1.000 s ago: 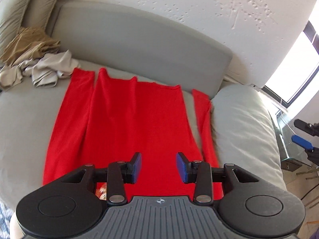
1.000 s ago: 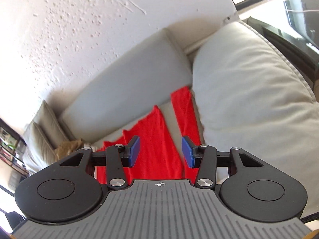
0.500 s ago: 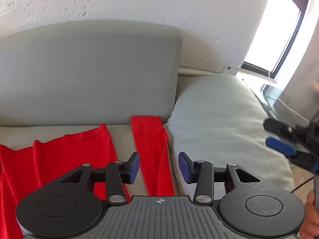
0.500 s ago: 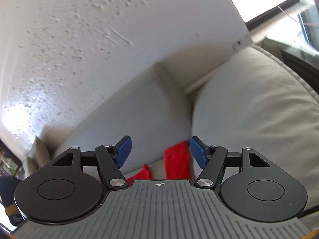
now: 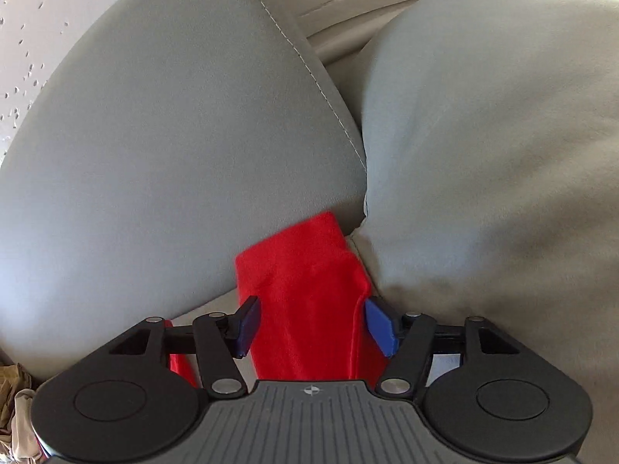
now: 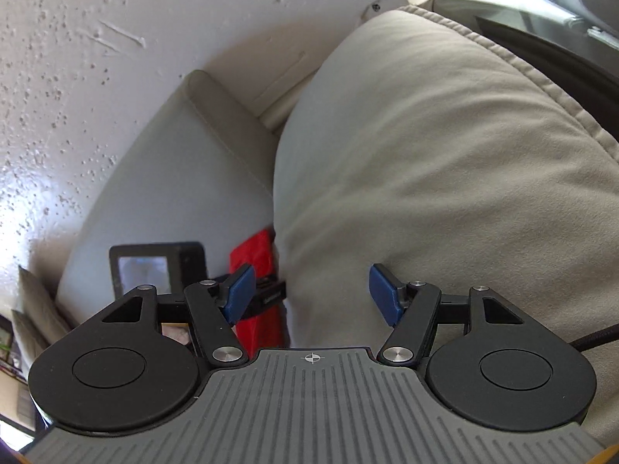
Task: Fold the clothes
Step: 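Grasp the red T-shirt sleeve with the left tool and lift it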
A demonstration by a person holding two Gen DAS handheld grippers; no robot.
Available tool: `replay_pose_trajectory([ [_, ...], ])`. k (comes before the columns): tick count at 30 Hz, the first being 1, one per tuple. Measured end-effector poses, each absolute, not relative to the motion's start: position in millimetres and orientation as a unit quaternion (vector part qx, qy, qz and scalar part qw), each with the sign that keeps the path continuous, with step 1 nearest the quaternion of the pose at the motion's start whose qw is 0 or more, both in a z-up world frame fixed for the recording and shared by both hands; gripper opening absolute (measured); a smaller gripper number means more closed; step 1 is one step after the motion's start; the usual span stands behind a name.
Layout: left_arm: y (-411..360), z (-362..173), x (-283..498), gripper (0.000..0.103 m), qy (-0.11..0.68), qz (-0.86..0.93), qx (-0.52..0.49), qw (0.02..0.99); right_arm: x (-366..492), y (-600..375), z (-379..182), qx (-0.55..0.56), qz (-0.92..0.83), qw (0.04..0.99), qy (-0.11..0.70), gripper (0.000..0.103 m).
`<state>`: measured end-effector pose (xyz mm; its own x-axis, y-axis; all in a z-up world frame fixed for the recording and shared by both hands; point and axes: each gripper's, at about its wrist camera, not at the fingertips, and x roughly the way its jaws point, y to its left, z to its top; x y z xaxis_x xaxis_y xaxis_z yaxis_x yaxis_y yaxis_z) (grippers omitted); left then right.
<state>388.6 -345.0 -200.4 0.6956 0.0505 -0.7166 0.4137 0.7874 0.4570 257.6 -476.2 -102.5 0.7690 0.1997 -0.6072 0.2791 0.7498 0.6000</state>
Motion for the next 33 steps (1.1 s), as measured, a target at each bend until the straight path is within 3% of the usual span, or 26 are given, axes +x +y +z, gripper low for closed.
replay_pose_trajectory([
  [4, -343, -190, 394, 0.011, 0.407, -0.124, 0.27, 0.864, 253, -476, -102, 0.351, -0.02, 0.873, 0.336, 0.067],
  [5, -337, -185, 396, 0.007, 0.411, -0.118, 0.257, 0.867, 252, -479, -103, 0.361, -0.02, 0.871, 0.333, 0.067],
  [11, -271, -146, 409, 0.004, 0.442, -0.169, 0.101, 0.875, 239, -504, -106, 0.428, -0.008, 0.849, 0.309, 0.067],
  [18, -239, -52, 370, 0.004, 0.385, -0.405, -0.09, 0.824, 239, -512, -114, 0.489, 0.037, 0.82, 0.294, 0.07],
  [22, -250, -16, 345, 0.004, 0.339, -0.543, -0.182, 0.746, 215, -534, -109, 0.534, -0.01, 0.815, 0.223, 0.07],
  [24, -259, -26, 347, 0.005, 0.346, -0.578, -0.231, 0.702, 200, -546, -102, 0.539, -0.04, 0.821, 0.186, 0.07],
  [26, -270, -63, 360, 0.016, 0.393, -0.551, -0.274, 0.683, 189, -554, -100, 0.542, -0.064, 0.822, 0.163, 0.074],
  [30, -267, -150, 388, 0.013, 0.519, -0.37, -0.317, 0.702, 186, -567, -107, 0.547, -0.078, 0.814, 0.179, 0.077],
  [33, -248, -157, 385, 0.013, 0.512, -0.345, -0.318, 0.72, 193, -571, -114, 0.537, -0.074, 0.812, 0.216, 0.075],
])
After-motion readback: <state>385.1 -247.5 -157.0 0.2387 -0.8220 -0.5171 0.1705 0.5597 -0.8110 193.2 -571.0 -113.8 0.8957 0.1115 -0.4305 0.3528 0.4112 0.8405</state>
